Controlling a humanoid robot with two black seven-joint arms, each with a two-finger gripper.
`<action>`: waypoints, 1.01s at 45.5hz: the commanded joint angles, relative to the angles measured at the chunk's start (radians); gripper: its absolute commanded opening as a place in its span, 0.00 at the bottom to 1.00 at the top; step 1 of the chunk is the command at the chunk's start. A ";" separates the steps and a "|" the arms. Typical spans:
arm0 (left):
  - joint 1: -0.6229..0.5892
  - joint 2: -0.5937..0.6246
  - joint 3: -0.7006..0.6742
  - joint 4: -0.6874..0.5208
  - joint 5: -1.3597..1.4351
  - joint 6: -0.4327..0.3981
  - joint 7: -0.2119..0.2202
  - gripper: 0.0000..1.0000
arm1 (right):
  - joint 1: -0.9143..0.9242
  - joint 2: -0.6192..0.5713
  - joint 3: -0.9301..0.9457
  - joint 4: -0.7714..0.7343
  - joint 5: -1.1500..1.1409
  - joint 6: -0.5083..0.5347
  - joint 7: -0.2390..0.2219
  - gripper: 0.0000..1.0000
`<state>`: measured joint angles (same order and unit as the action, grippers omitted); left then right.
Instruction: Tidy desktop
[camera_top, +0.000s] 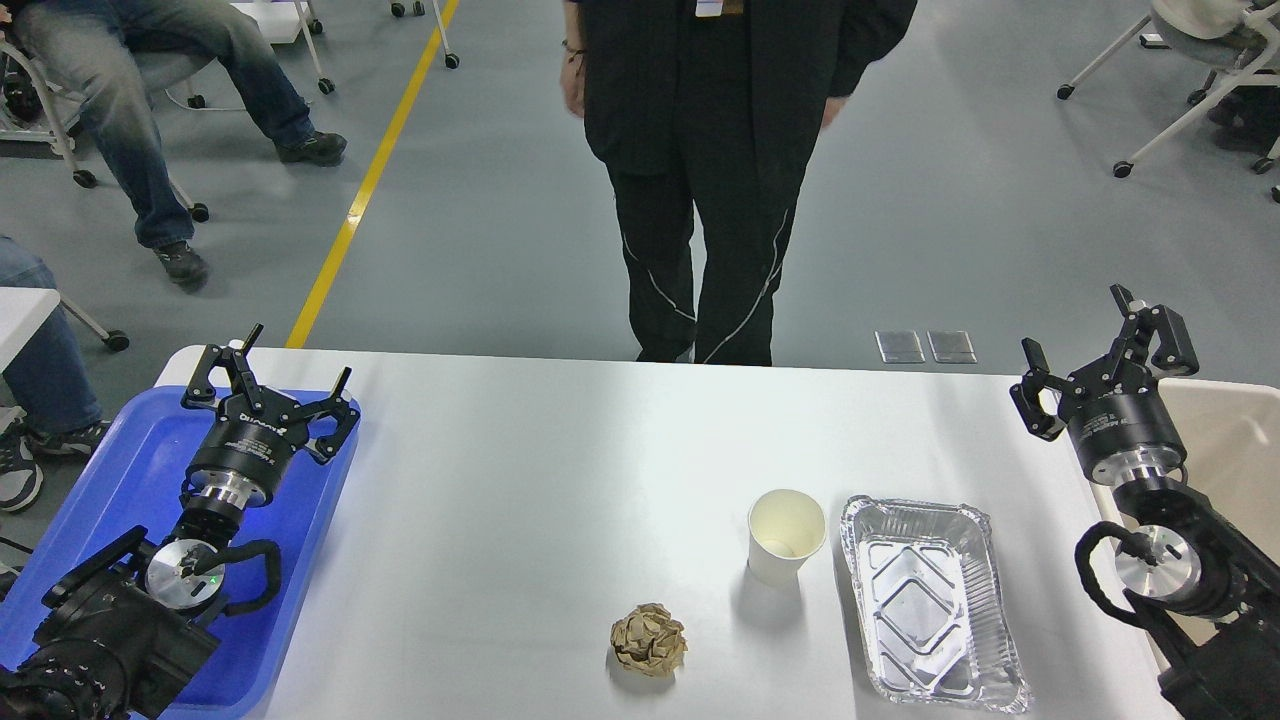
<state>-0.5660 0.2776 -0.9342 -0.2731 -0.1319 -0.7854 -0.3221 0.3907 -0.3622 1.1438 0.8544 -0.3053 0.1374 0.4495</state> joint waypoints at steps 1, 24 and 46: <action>0.000 0.000 0.000 -0.001 0.000 0.000 0.002 1.00 | 0.000 -0.001 0.001 0.002 0.000 -0.001 0.000 1.00; 0.000 0.000 0.000 0.000 0.000 0.000 0.000 1.00 | -0.007 -0.001 0.004 0.000 0.000 -0.001 0.000 1.00; 0.000 0.000 0.000 0.000 0.000 0.000 0.000 1.00 | -0.003 -0.011 -0.006 -0.001 0.000 0.001 0.000 1.00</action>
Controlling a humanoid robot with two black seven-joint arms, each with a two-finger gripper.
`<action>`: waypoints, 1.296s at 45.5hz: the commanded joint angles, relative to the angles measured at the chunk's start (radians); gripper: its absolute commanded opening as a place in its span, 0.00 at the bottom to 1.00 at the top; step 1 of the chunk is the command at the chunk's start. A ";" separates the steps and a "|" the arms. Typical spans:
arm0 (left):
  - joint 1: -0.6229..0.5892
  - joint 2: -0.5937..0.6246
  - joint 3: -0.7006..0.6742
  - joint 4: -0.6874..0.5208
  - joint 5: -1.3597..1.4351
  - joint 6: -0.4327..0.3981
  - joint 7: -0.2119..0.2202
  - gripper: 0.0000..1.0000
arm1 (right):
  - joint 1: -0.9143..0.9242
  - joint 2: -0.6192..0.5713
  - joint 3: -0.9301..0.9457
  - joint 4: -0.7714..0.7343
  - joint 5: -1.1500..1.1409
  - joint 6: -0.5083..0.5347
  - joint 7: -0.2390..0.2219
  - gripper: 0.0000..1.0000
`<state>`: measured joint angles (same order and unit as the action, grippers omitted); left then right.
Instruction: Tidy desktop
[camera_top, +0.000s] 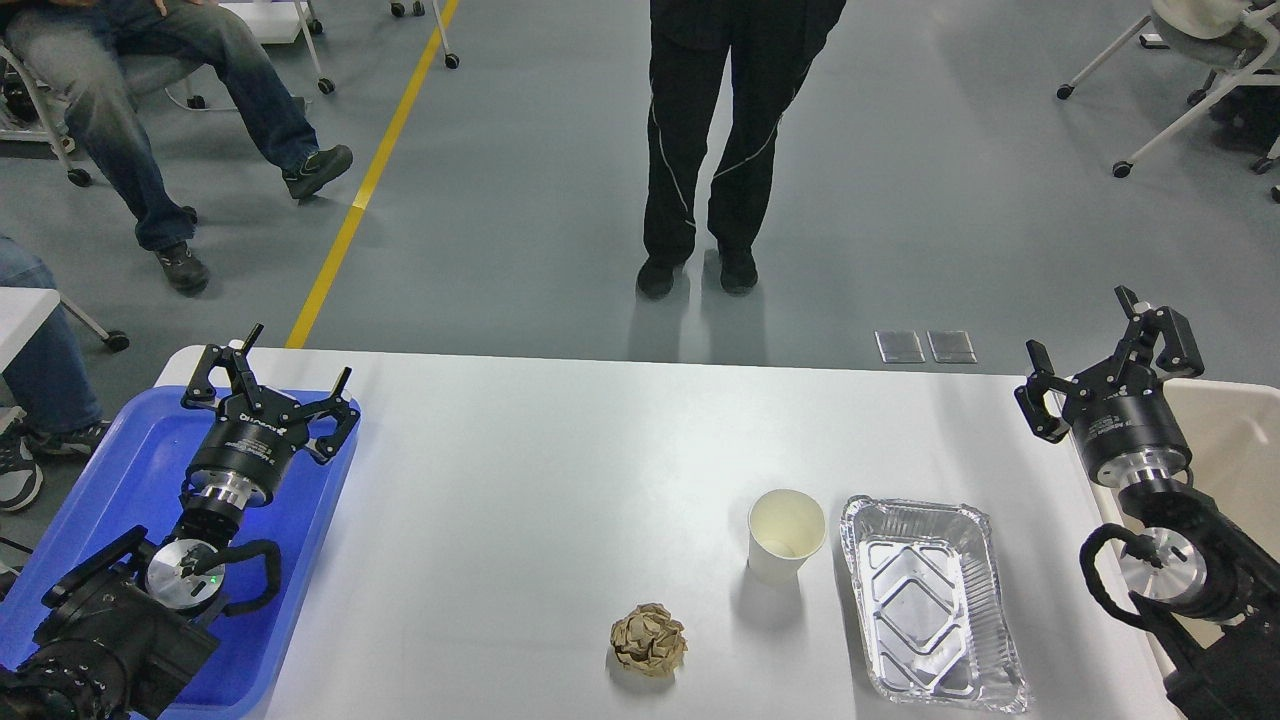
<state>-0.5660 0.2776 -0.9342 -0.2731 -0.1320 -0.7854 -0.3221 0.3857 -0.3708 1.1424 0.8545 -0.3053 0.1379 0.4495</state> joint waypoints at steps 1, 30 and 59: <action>0.000 0.000 0.000 0.000 0.000 0.000 0.000 1.00 | 0.004 -0.002 -0.004 -0.002 0.000 0.000 0.002 1.00; 0.000 0.000 0.000 0.000 0.000 0.000 0.000 1.00 | 0.009 0.000 -0.003 -0.003 0.003 -0.001 0.002 1.00; 0.000 0.000 0.000 0.000 0.000 0.000 0.000 1.00 | 0.107 -0.230 -0.180 -0.002 0.022 -0.020 -0.006 1.00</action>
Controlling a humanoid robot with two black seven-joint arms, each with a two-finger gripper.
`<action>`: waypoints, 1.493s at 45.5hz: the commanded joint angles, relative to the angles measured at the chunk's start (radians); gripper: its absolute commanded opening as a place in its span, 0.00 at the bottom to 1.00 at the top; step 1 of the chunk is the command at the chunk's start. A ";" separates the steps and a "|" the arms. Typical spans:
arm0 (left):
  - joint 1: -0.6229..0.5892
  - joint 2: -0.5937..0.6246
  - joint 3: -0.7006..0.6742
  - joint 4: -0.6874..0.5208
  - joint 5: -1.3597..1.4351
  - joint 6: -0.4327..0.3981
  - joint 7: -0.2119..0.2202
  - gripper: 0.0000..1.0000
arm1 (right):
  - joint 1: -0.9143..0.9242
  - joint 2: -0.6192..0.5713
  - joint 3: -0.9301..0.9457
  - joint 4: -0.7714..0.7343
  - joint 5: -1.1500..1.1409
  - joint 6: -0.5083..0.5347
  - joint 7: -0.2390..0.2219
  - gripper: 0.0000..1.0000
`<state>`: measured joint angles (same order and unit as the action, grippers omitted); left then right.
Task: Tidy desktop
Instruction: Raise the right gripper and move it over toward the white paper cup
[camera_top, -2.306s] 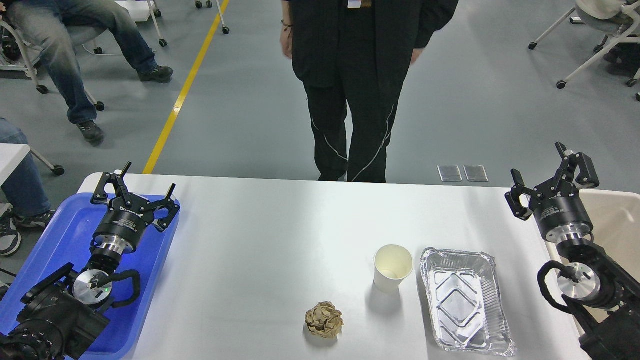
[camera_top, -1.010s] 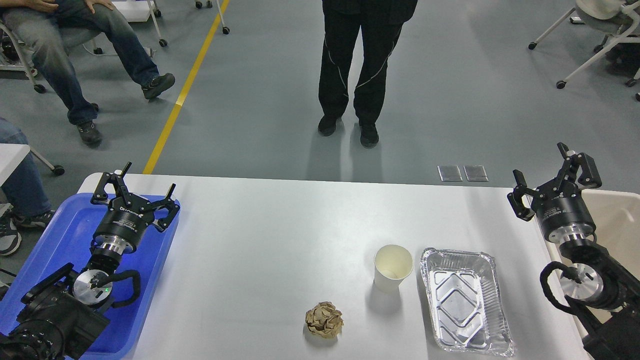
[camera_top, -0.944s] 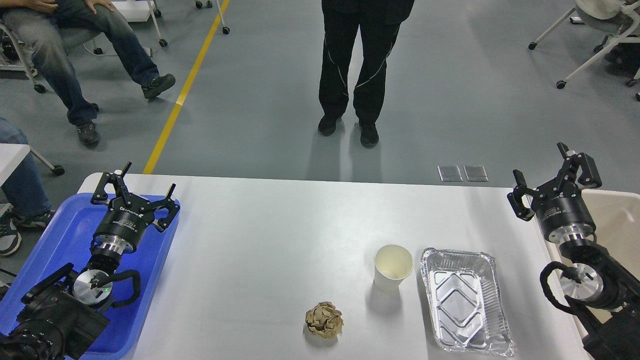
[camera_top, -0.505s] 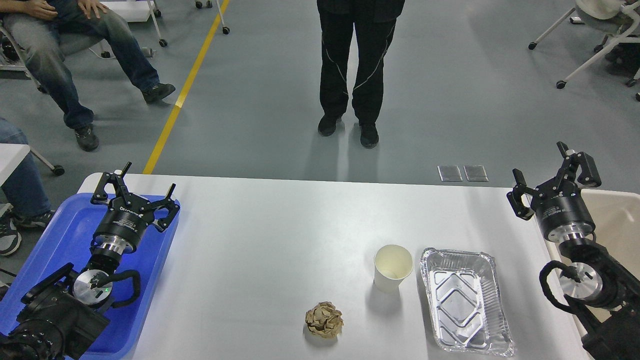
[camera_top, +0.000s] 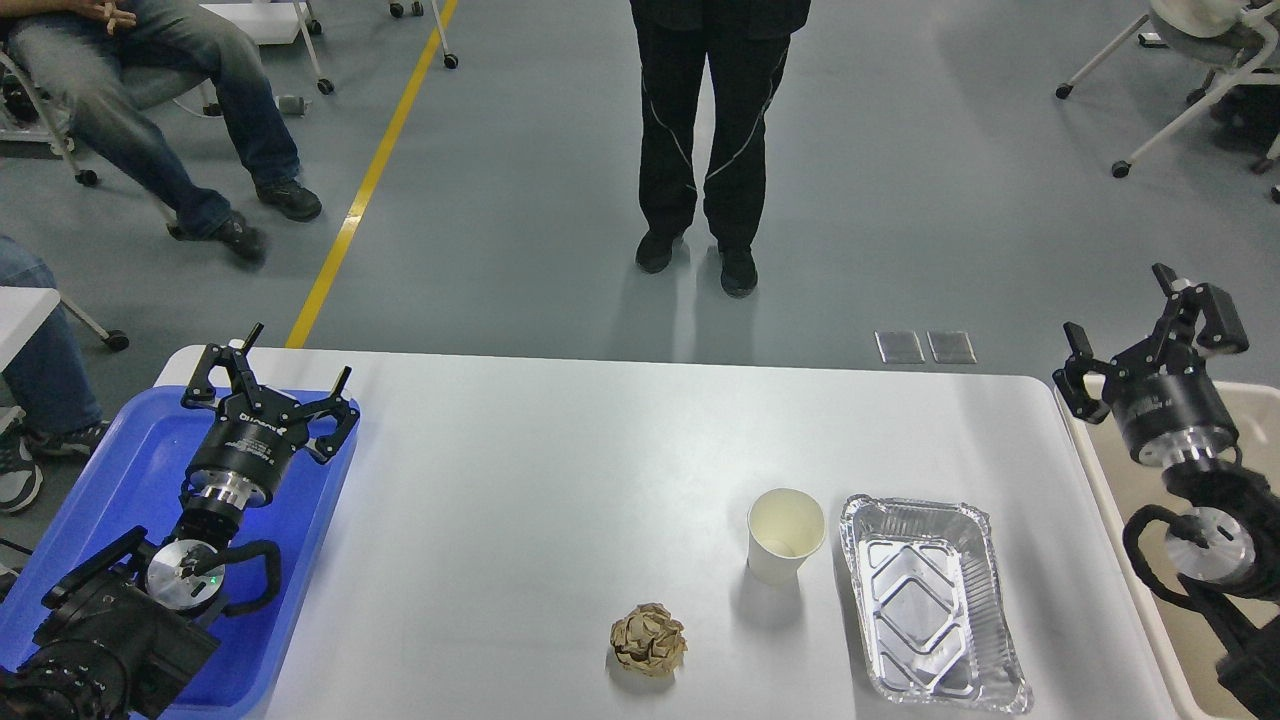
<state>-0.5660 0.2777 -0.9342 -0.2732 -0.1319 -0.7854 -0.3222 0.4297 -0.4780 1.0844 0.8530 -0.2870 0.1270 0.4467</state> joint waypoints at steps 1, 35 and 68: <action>0.000 0.000 0.000 0.000 0.000 0.000 0.000 1.00 | 0.072 -0.137 -0.141 0.000 0.003 -0.009 -0.005 1.00; 0.000 0.000 0.000 0.000 0.000 0.000 0.000 1.00 | 0.929 -0.467 -1.400 0.050 -0.162 0.029 -0.008 1.00; 0.000 0.000 0.000 0.000 0.000 0.000 0.000 1.00 | 1.201 -0.150 -1.710 0.139 -0.712 0.213 0.003 1.00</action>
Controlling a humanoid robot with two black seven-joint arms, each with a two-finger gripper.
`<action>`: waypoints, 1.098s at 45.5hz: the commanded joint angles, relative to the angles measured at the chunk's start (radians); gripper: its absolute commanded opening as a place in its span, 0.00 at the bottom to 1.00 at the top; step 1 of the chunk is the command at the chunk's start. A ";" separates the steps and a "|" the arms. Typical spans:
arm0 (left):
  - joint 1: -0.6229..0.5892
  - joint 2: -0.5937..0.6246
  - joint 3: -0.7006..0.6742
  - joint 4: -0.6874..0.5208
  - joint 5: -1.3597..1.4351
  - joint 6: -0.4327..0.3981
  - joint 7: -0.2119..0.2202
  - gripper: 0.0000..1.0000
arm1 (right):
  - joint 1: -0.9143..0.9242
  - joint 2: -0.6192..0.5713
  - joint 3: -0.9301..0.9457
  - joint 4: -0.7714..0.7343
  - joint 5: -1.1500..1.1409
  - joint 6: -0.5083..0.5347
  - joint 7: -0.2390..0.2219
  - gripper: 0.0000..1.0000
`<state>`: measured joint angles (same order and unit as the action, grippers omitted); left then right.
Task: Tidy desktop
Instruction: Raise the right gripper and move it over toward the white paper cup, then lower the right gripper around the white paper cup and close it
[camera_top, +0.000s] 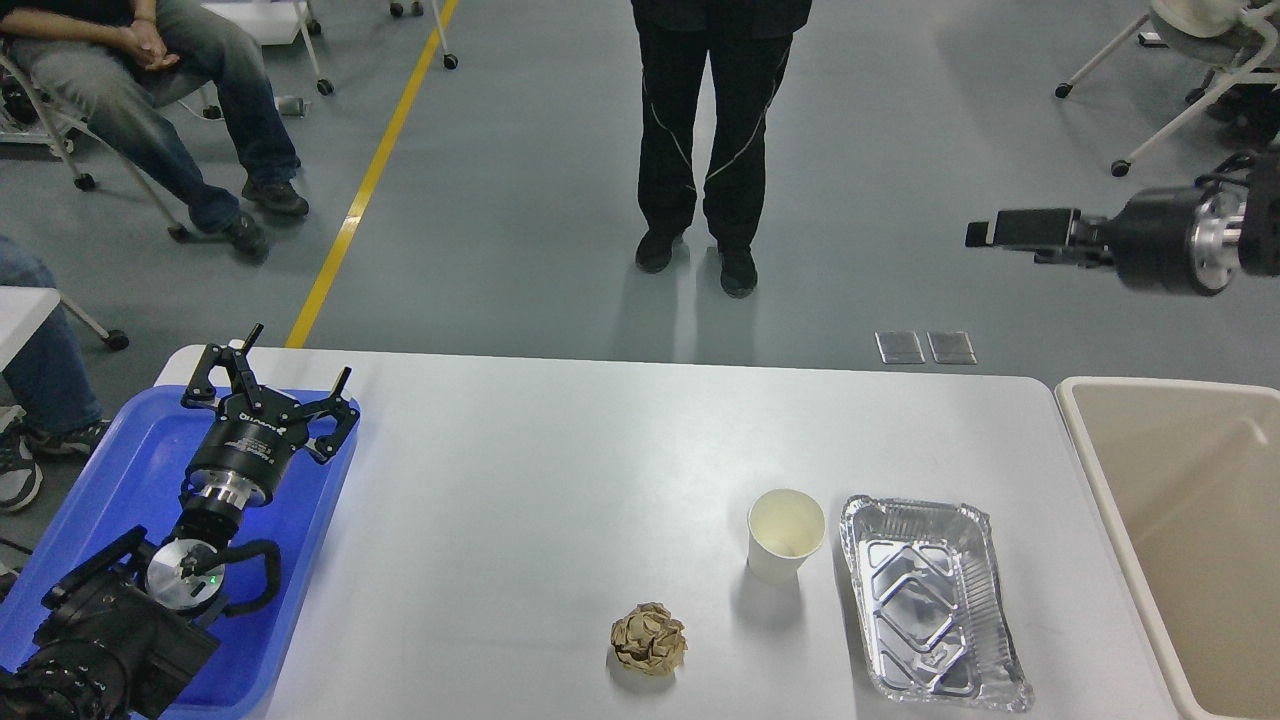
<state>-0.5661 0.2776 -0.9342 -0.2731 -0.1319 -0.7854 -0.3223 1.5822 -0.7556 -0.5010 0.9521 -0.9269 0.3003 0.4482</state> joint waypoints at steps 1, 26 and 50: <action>0.000 0.000 0.000 0.000 0.000 0.000 0.000 1.00 | 0.048 0.140 -0.134 0.045 -0.072 0.040 0.001 1.00; 0.000 0.000 0.000 0.000 0.000 0.000 0.000 1.00 | -0.044 0.314 -0.194 0.094 -0.061 0.060 -0.008 0.99; 0.000 0.000 0.000 -0.001 0.000 0.000 0.000 1.00 | -0.206 0.412 -0.180 0.028 0.036 0.006 -0.059 0.94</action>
<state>-0.5660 0.2776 -0.9342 -0.2736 -0.1319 -0.7854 -0.3222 1.4354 -0.3834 -0.6829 1.0120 -0.9352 0.3394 0.4146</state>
